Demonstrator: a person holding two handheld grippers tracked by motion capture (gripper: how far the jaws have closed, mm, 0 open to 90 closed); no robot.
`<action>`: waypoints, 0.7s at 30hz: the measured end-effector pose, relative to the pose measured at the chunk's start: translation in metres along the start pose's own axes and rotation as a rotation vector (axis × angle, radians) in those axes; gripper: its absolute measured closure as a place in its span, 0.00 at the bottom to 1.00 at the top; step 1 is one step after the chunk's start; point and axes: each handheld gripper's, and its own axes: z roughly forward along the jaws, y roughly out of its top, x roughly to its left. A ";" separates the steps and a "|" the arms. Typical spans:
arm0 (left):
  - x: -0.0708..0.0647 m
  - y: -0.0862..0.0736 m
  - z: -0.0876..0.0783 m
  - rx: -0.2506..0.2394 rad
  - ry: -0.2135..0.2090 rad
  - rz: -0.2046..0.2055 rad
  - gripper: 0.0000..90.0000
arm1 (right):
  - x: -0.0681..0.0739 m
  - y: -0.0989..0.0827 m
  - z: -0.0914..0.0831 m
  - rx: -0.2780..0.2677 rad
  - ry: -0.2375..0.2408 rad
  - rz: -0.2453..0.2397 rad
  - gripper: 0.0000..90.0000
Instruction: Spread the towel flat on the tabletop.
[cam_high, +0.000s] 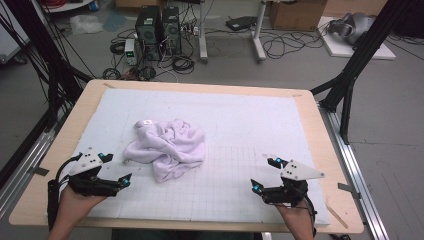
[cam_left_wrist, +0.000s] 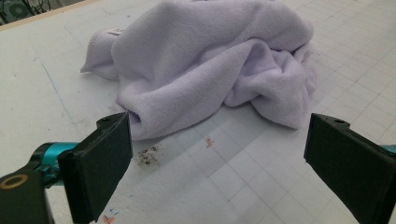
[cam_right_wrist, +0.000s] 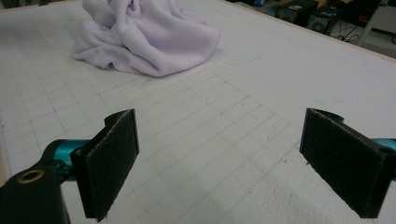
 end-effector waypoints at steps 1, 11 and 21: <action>0.000 0.000 0.000 -0.001 0.000 -0.001 0.09 | -0.001 0.000 0.000 0.001 -0.001 0.004 0.12; 0.000 -0.001 0.002 0.002 -0.004 0.003 0.10 | -0.002 -0.001 0.002 0.001 0.004 0.001 0.12; -0.001 -0.001 0.001 -0.001 -0.012 0.005 0.11 | 0.000 -0.001 0.002 0.005 0.010 -0.004 0.12</action>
